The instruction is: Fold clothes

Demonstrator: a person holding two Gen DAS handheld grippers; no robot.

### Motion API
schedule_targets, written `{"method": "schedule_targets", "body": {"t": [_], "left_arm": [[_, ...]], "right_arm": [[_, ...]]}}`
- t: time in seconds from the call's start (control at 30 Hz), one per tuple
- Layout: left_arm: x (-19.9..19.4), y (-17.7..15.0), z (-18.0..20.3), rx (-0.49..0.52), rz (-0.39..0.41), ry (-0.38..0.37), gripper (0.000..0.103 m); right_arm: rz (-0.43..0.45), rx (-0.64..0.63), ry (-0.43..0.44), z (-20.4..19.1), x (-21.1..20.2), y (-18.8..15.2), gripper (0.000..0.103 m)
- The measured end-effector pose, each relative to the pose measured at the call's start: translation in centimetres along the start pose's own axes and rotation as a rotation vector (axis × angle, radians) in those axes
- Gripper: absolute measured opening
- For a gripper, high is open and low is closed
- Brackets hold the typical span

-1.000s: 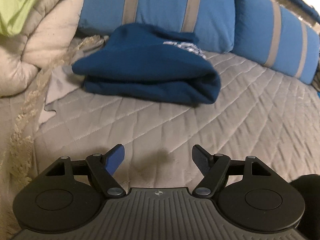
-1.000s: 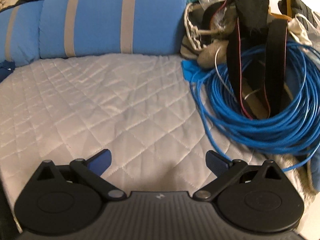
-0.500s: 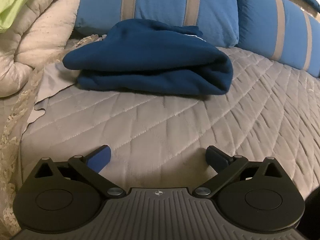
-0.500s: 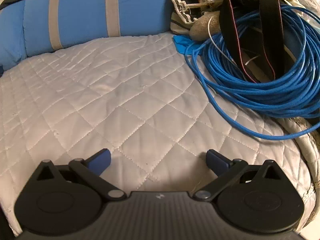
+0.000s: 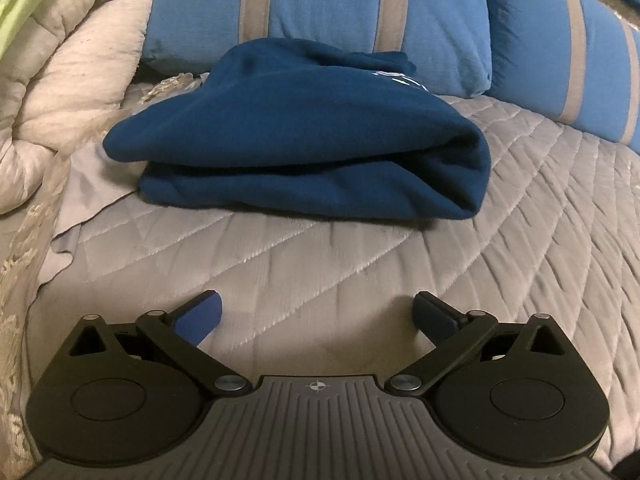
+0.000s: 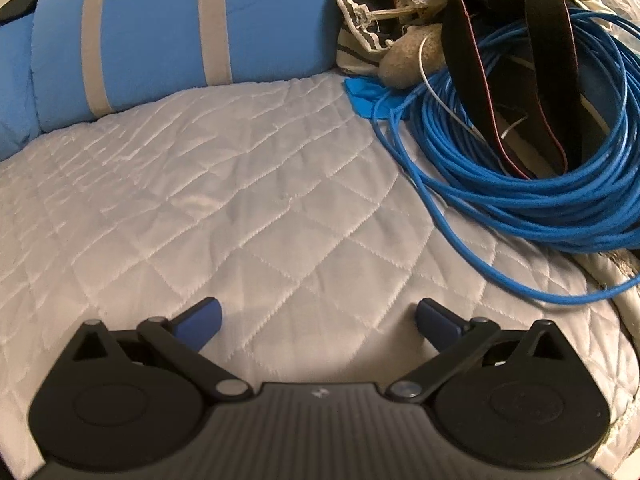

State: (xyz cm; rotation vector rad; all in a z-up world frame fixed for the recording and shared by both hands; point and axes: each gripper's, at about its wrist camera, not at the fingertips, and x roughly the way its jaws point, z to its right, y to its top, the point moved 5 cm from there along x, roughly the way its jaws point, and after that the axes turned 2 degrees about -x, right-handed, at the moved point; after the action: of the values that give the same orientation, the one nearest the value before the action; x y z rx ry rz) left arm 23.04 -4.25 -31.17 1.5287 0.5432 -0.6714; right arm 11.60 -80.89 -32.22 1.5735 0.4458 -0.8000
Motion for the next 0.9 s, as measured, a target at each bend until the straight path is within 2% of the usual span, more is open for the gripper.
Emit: {"method": "schedule_targets", "body": {"t": [0.33,0.5,0.77,0.9], "left_arm": [[2.2,1.6,0.0,0.000,0.002,0.023,0.103],[3.4,2.4,-0.3,-0.001,0.008,0.027,0.103],[4.6,3.3,-0.1,-0.021,0.051,0.030,0.103],[4.5,2.9,-0.3,-0.034,0.095,0.017,0.103]], "right_arm": [[0.011,0.006,-0.011,-0.5,2.1,1.9,0.102],[0.023,-0.008,0.011,-0.6,3.1,2.9,0.102],[0.055,-0.018,0.034,-0.9,4.9,4.4,0.102],[0.114,-0.010,0.018,-1.0,5.3,4.1,0.102]]}}
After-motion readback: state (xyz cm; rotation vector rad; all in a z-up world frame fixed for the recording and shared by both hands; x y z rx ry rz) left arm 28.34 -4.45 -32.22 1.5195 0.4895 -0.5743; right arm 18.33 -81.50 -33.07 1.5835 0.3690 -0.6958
